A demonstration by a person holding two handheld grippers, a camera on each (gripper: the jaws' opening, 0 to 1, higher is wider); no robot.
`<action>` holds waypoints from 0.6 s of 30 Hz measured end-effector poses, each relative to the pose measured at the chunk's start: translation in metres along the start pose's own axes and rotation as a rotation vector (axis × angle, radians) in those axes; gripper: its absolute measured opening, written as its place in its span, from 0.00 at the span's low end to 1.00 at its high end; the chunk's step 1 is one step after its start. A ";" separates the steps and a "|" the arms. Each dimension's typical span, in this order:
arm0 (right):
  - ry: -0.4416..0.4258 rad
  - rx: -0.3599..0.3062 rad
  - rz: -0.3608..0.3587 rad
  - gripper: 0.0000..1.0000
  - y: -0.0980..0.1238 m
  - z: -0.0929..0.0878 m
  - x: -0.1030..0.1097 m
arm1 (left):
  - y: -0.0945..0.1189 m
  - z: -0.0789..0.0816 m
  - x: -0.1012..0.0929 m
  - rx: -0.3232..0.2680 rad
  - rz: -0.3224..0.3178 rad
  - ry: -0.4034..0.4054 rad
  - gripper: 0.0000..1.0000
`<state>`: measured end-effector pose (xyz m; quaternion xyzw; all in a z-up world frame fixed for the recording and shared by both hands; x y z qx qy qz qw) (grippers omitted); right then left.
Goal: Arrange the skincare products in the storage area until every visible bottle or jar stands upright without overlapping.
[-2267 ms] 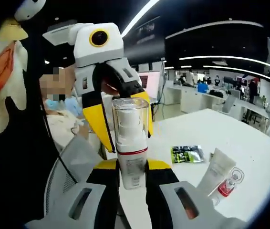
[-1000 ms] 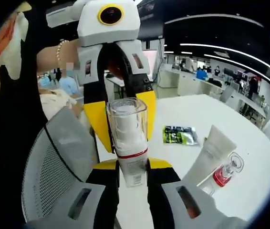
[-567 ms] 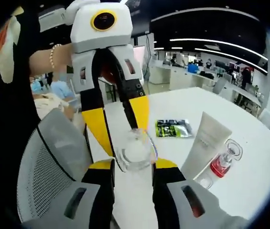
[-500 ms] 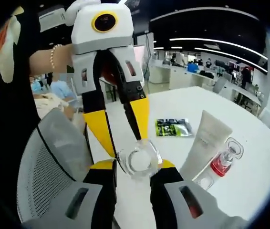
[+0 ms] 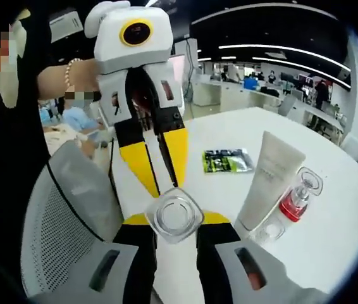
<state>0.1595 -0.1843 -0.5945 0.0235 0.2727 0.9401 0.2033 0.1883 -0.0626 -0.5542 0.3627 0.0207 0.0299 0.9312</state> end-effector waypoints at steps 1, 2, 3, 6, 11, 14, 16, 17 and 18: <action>-0.005 -0.004 0.001 0.23 0.000 0.001 -0.001 | 0.000 -0.002 0.000 0.012 0.003 -0.007 0.25; -0.010 -0.010 -0.003 0.23 0.001 0.002 -0.002 | 0.000 -0.003 -0.001 0.023 0.007 -0.015 0.28; -0.013 -0.013 -0.005 0.23 0.002 0.002 -0.003 | 0.001 -0.006 -0.002 0.045 0.018 -0.021 0.29; -0.028 -0.031 -0.008 0.23 0.005 0.006 -0.005 | -0.001 -0.013 -0.003 0.066 0.034 -0.040 0.32; -0.050 -0.054 -0.008 0.23 0.010 0.012 -0.005 | -0.004 -0.021 -0.004 0.085 0.079 -0.075 0.37; -0.060 -0.053 -0.010 0.23 0.013 0.015 -0.005 | -0.005 -0.022 -0.004 0.076 0.128 -0.093 0.38; -0.068 -0.045 -0.010 0.23 0.014 0.015 -0.005 | -0.004 -0.019 -0.004 0.064 0.166 -0.100 0.38; -0.070 -0.040 -0.011 0.23 0.014 0.016 -0.004 | -0.004 -0.018 -0.004 0.063 0.179 -0.108 0.38; -0.071 -0.035 -0.011 0.23 0.014 0.016 -0.004 | -0.004 -0.018 -0.004 0.071 0.200 -0.125 0.37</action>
Point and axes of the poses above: the point that each gripper's makers call its tool centre point, and the gripper's own axes: y roughly backward along the fingers, x roughly to its left, z roughly out of its top, the point moved 8 cm from there along y, roughly backward along the fingers, and after that the axes turned 6 degrees about y, right-handed, at the moved point
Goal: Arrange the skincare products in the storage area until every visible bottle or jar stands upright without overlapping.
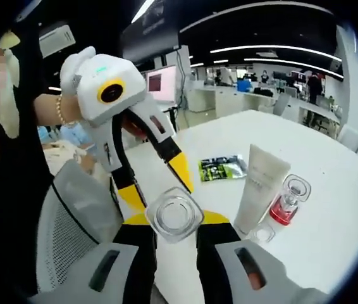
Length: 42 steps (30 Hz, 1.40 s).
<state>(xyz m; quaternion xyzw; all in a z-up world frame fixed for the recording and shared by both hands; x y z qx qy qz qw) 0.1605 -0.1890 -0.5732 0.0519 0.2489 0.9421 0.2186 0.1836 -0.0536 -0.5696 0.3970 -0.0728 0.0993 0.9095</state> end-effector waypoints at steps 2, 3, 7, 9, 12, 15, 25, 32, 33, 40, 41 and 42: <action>-0.005 0.013 -0.004 0.23 0.001 0.000 0.000 | 0.000 0.002 -0.002 0.010 0.031 -0.043 0.37; -0.009 0.017 -0.001 0.23 0.000 0.001 0.001 | 0.000 0.004 -0.004 0.007 0.032 -0.049 0.36; -0.024 0.006 -0.002 0.23 0.001 0.005 0.001 | -0.004 0.007 -0.009 -0.021 0.038 -0.021 0.35; -0.035 -0.006 -0.001 0.23 0.001 0.008 0.001 | -0.006 0.007 -0.010 -0.029 0.047 -0.013 0.32; -0.036 -0.007 -0.003 0.23 0.002 0.009 0.000 | -0.006 0.007 -0.009 -0.038 0.058 0.004 0.26; -0.043 -0.005 0.002 0.23 0.002 0.011 0.000 | -0.004 0.007 -0.008 -0.037 0.075 0.029 0.25; -0.030 -0.010 0.024 0.24 0.008 0.022 0.001 | 0.001 0.005 -0.008 -0.176 0.004 0.244 0.24; -0.043 -0.080 0.009 0.29 0.019 0.041 -0.003 | 0.005 0.000 -0.001 -0.313 -0.057 0.388 0.24; -0.026 -0.074 0.003 0.30 0.022 0.044 -0.004 | 0.005 -0.001 -0.002 -0.314 -0.056 0.388 0.24; 0.166 0.046 0.032 0.31 0.041 0.062 -0.009 | 0.002 0.002 -0.006 -0.343 -0.084 0.366 0.24; 0.205 0.083 0.045 0.31 0.043 0.063 -0.009 | 0.001 0.003 -0.007 -0.347 -0.087 0.358 0.24; 0.228 0.102 0.062 0.30 0.044 0.064 -0.009 | 0.001 0.003 -0.007 -0.353 -0.088 0.357 0.24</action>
Point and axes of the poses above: the point that each gripper's makers call its tool centre point, and the gripper's own axes: y roughly backward along the fingers, x roughly to its left, z roughly out of its top, the point moved 8 cm from there along y, roughly backward along the fingers, and after that the axes turned 6 degrees about y, right-handed, at the moved point
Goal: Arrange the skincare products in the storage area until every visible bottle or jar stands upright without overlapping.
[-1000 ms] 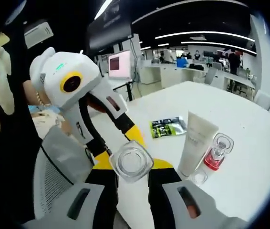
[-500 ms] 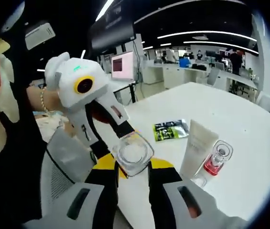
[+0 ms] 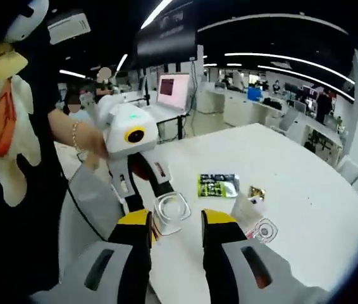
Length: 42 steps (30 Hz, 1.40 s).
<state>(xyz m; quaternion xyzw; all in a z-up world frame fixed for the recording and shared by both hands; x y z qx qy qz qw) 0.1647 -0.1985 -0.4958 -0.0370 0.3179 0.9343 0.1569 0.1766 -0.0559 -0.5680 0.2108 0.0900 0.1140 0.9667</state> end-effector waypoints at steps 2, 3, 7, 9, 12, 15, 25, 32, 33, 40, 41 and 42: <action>0.041 0.022 0.048 0.29 0.001 0.004 0.002 | 0.000 0.003 0.000 -0.016 -0.011 -0.002 0.24; 0.050 0.029 0.062 0.30 0.000 0.006 0.003 | 0.000 0.004 0.000 -0.022 -0.015 -0.003 0.24; 0.125 0.106 0.082 0.30 0.002 0.013 0.003 | -0.004 0.004 -0.003 -0.012 -0.032 -0.039 0.24; 0.153 0.133 0.099 0.27 0.001 0.017 0.004 | -0.006 0.000 -0.005 -0.002 -0.037 -0.057 0.24; 0.179 0.168 0.131 0.25 -0.003 0.019 0.009 | -0.009 0.000 -0.007 0.008 -0.048 -0.075 0.24; 0.222 0.263 0.157 0.22 -0.007 0.013 0.012 | -0.013 -0.001 -0.008 0.011 -0.055 -0.080 0.24; 0.283 0.339 0.174 0.19 -0.016 0.008 0.013 | -0.026 -0.013 -0.003 0.016 -0.043 -0.090 0.23; 0.256 0.372 0.201 0.19 -0.033 -0.005 -0.001 | -0.039 -0.025 0.004 0.044 -0.030 -0.082 0.18; 0.240 0.392 0.217 0.19 -0.038 -0.010 -0.003 | -0.041 -0.028 0.005 0.050 -0.031 -0.081 0.18; 0.206 0.440 0.240 0.19 -0.067 -0.028 -0.016 | -0.057 -0.053 0.022 0.088 -0.007 -0.046 0.18; 0.207 0.452 0.241 0.19 -0.071 -0.031 -0.018 | -0.060 -0.057 0.025 0.087 0.000 -0.042 0.18; 0.203 0.458 0.242 0.19 -0.074 -0.033 -0.020 | -0.062 -0.059 0.028 0.091 0.002 -0.037 0.18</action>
Point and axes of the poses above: the point that each gripper's makers call its tool centre point, and the gripper's own axes: y roughly backward along the fingers, x roughly to its left, z roughly out of its top, the point moved 8 cm from there along y, roughly backward along the fingers, and after that the axes turned 6 degrees about y, right-handed, at the moved point
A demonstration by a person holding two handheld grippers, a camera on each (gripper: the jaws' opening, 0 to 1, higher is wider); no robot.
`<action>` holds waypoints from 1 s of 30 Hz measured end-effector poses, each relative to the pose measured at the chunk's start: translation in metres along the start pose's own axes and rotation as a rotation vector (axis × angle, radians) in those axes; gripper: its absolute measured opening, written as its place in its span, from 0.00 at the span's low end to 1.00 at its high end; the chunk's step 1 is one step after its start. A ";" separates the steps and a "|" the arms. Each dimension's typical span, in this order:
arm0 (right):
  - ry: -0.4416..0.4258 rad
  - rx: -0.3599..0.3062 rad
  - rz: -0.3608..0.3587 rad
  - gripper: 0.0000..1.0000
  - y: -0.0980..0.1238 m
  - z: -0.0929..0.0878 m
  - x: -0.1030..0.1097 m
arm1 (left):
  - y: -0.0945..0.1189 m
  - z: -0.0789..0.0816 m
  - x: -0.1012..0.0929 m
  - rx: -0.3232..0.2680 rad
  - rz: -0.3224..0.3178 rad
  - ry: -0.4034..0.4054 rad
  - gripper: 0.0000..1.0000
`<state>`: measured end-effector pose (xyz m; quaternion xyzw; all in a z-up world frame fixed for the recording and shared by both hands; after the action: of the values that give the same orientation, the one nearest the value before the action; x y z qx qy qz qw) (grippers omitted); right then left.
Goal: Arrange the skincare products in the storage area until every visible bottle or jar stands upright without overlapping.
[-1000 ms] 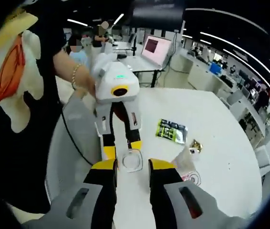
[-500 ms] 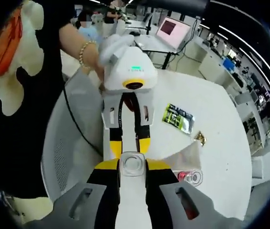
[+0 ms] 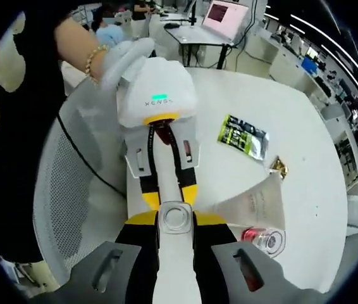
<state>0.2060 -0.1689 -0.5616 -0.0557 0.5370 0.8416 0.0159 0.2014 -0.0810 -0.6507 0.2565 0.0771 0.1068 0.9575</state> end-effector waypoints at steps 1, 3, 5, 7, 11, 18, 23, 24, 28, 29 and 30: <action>-0.001 0.005 0.003 0.19 -0.001 0.000 -0.001 | -0.001 -0.001 0.001 0.001 0.000 0.001 0.18; -0.004 0.011 0.005 0.19 -0.006 -0.002 -0.004 | -0.005 -0.003 0.005 0.006 0.002 0.002 0.18; -0.005 0.021 0.004 0.19 -0.010 -0.005 -0.006 | -0.008 -0.005 0.007 0.017 0.006 -0.004 0.18; -0.008 0.039 0.000 0.19 -0.015 -0.008 -0.007 | -0.012 -0.008 0.010 0.022 0.008 -0.008 0.18; 0.002 0.067 0.001 0.19 -0.022 -0.012 -0.007 | -0.021 -0.015 0.014 0.035 0.018 -0.001 0.19; -0.004 0.084 0.004 0.19 -0.026 -0.013 -0.005 | -0.028 -0.020 0.015 0.052 0.014 -0.003 0.20; -0.006 0.093 0.000 0.19 -0.031 -0.017 -0.006 | -0.033 -0.023 0.017 0.061 0.013 -0.009 0.19; -0.006 0.095 -0.004 0.19 -0.032 -0.017 -0.007 | -0.034 -0.024 0.018 0.062 0.013 -0.009 0.19; -0.006 0.101 -0.012 0.19 -0.034 -0.019 -0.007 | -0.037 -0.025 0.021 0.059 0.010 -0.015 0.19; -0.005 0.104 -0.016 0.19 -0.033 -0.019 -0.008 | -0.037 -0.025 0.022 0.059 0.009 -0.015 0.19; -0.015 0.093 -0.015 0.19 -0.034 -0.018 -0.009 | -0.040 -0.027 0.024 0.061 0.008 -0.017 0.19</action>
<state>0.2189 -0.1710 -0.5987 -0.0529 0.5751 0.8159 0.0287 0.2254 -0.0960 -0.6962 0.2869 0.0713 0.1062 0.9494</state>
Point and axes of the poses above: the point that each gripper's makers call its tool centre point, and the gripper's own axes: y roughly backward along the fingers, x roughly to its left, z roughly out of its top, the point moved 8 cm from there along y, roughly backward along the fingers, and after that the axes turned 6 degrees about y, right-handed, at the moved point
